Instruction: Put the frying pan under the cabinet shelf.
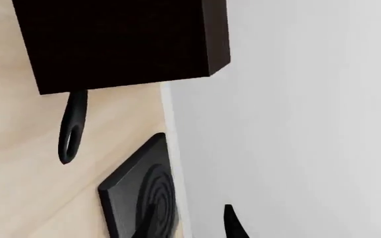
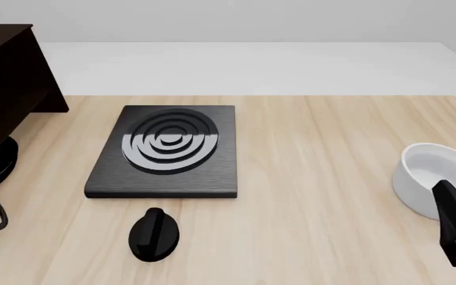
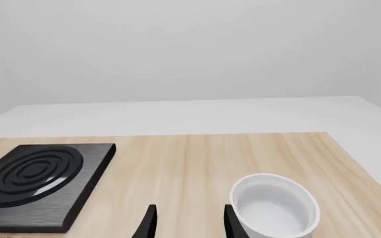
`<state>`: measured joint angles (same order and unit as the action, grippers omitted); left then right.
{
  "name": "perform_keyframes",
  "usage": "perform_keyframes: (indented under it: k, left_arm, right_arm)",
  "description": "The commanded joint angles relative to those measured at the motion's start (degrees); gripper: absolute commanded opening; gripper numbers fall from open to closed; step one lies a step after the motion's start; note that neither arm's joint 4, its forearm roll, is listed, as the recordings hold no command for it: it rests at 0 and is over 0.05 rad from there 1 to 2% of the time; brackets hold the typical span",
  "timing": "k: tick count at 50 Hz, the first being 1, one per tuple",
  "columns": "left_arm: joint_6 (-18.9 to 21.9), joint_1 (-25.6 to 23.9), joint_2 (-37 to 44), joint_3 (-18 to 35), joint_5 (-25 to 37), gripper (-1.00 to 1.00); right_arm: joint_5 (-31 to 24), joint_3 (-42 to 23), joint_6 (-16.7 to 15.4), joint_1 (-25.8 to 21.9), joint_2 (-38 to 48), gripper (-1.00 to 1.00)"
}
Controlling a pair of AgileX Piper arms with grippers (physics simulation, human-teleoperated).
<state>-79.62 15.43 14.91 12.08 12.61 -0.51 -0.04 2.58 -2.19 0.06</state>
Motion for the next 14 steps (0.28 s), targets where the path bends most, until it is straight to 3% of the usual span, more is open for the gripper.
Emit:
perform_keyframes:
  k: [1,14]
  left_arm:
    - [4.64,-4.49,-14.78,4.31,12.51,1.00]
    - [18.88,-8.31,-14.91,11.56,9.39,1.00]
  right_arm:
    - [-0.21,0.01,-0.41,-0.14,-0.03,1.00]
    - [-0.26,0.00,-0.72,-0.11,-0.01,1.00]
